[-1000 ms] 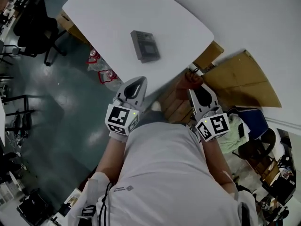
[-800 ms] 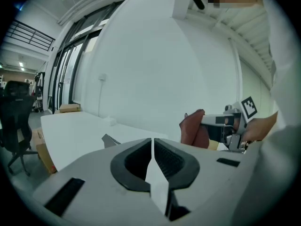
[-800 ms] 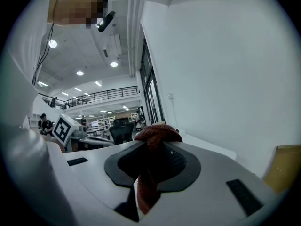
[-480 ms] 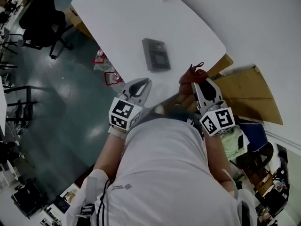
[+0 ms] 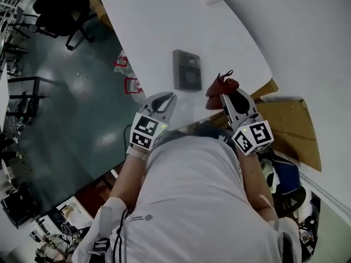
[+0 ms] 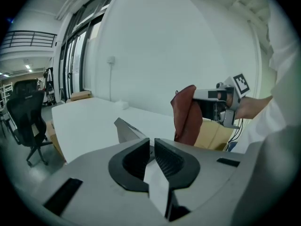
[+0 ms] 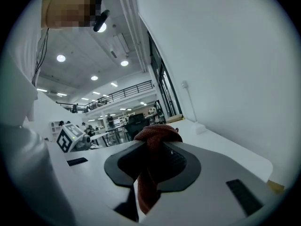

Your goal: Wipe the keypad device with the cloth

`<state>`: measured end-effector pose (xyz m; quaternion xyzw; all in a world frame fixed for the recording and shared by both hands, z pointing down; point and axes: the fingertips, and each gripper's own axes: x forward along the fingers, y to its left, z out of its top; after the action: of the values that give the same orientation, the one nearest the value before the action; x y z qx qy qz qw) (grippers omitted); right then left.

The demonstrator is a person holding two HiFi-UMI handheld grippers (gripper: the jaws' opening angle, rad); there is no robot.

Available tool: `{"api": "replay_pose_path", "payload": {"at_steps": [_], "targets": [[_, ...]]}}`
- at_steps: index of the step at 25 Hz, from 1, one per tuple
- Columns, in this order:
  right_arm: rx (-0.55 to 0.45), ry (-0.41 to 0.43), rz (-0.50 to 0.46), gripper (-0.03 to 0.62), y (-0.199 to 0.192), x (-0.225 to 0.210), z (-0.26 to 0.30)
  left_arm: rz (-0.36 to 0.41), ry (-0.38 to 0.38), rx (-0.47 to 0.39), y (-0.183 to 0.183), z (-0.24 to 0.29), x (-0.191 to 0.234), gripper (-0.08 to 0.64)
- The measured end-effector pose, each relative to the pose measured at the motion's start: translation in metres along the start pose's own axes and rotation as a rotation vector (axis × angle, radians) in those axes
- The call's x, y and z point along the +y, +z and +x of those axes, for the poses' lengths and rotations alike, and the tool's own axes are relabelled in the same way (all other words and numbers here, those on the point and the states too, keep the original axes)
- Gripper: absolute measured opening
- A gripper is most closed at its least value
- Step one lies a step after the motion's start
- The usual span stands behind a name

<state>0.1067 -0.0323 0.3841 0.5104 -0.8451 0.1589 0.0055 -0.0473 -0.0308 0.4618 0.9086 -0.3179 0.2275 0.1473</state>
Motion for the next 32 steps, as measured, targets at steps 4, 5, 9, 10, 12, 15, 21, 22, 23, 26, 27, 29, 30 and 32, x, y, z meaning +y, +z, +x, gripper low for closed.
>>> {"api": "replay_pose_path", "payload": {"at_steps": [4, 5, 9, 10, 12, 15, 21, 22, 23, 26, 27, 29, 30, 32], "targets": [[0.037, 0.088, -0.034, 0.078, 0.0, -0.002, 0.023, -0.008, 0.043, 0.022, -0.006, 0.01, 0.012, 0.014], [0.042, 0.111, -0.04, 0.078, 0.001, -0.002, 0.029, -0.013, 0.051, 0.027, -0.006, 0.012, 0.015, 0.015], [0.06, 0.198, -0.063, 0.078, 0.007, 0.004, 0.05, 0.002, 0.045, 0.069, -0.008, 0.019, 0.018, 0.014], [0.064, 0.221, -0.069, 0.078, 0.007, 0.008, 0.055, 0.024, 0.04, 0.08, -0.009, 0.02, 0.018, 0.015], [0.079, 0.276, -0.079, 0.078, 0.005, 0.017, 0.066, 0.064, 0.034, 0.105, -0.012, 0.023, 0.019, 0.027], [0.134, 0.381, -0.112, 0.078, -0.006, 0.031, 0.078, 0.108, 0.023, 0.147, -0.021, 0.029, 0.019, 0.131], [0.263, 0.577, -0.268, 0.078, -0.037, 0.058, 0.093, 0.202, 0.026, 0.187, -0.027, 0.043, 0.015, 0.143], [0.281, 0.593, -0.288, 0.078, -0.041, 0.06, 0.096, 0.217, 0.025, 0.193, -0.027, 0.045, 0.015, 0.144], [0.299, 0.604, -0.311, 0.078, -0.046, 0.062, 0.099, 0.23, 0.025, 0.199, -0.028, 0.048, 0.015, 0.144], [0.357, 0.646, -0.373, 0.078, -0.06, 0.069, 0.106, 0.254, 0.024, 0.203, -0.026, 0.052, 0.016, 0.144], [0.378, 0.661, -0.388, 0.078, -0.066, 0.072, 0.108, 0.264, 0.024, 0.201, -0.025, 0.052, 0.016, 0.144], [0.416, 0.684, -0.422, 0.078, -0.078, 0.078, 0.109, 0.285, 0.021, 0.197, -0.026, 0.052, 0.016, 0.144], [0.429, 0.692, -0.439, 0.078, -0.084, 0.079, 0.109, 0.29, 0.017, 0.195, -0.026, 0.053, 0.016, 0.146], [0.442, 0.704, -0.464, 0.08, -0.092, 0.082, 0.11, 0.294, 0.009, 0.191, -0.027, 0.053, 0.015, 0.146]]}}
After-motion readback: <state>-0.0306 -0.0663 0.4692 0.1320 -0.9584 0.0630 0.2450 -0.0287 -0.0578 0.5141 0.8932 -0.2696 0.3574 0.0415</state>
